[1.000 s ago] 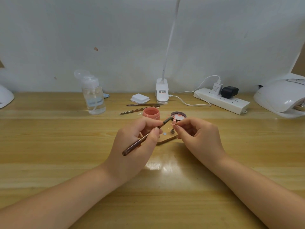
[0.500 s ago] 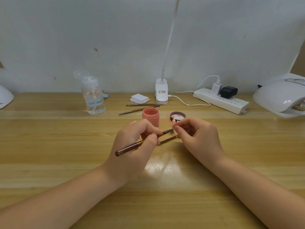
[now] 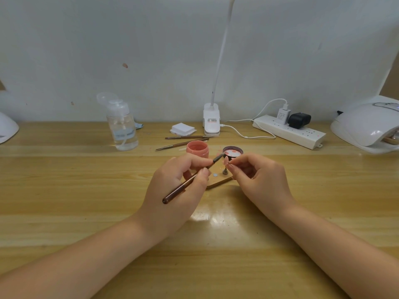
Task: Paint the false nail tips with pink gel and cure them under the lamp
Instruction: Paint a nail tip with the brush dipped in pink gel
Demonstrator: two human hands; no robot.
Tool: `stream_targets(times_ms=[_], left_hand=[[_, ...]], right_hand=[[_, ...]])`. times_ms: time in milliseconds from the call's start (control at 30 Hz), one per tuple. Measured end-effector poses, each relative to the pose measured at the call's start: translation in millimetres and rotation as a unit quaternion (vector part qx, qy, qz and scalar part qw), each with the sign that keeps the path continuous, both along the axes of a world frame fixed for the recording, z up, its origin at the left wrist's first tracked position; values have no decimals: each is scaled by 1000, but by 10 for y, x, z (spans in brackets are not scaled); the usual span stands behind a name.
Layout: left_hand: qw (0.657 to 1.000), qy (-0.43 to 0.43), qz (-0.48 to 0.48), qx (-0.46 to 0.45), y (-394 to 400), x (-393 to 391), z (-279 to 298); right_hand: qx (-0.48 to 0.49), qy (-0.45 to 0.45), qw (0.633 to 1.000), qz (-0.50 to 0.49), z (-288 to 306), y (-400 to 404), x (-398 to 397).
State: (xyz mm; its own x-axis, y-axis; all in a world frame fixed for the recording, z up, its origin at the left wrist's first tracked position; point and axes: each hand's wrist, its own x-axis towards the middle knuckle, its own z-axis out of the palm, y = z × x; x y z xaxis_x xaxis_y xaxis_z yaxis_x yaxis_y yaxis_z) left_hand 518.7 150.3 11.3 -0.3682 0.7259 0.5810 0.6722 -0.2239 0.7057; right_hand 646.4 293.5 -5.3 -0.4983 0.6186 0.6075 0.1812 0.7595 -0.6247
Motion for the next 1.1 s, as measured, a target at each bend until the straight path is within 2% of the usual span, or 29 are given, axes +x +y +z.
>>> stream_targets(times_ms=[100,300,767,967,1100], left_hand=[[1000,-3,-14,-25,1,1,-8],[1000,-7,-8,1,-15,14,7],[999,24,-8,-24,-3,15,-10],[1000,-25,-5,-2,-10,5,2],[999,-45,-25,-19,5,11,9]], right_hand=[[7,-5,1000,-4,1,2,4],[11,-7,1000,-9,7,-4,6],[1,-4,1000,-8,0,0,-1],[-23,12,1000,6,8,-15,-1],[-28,7,999,15,14,-25,7]])
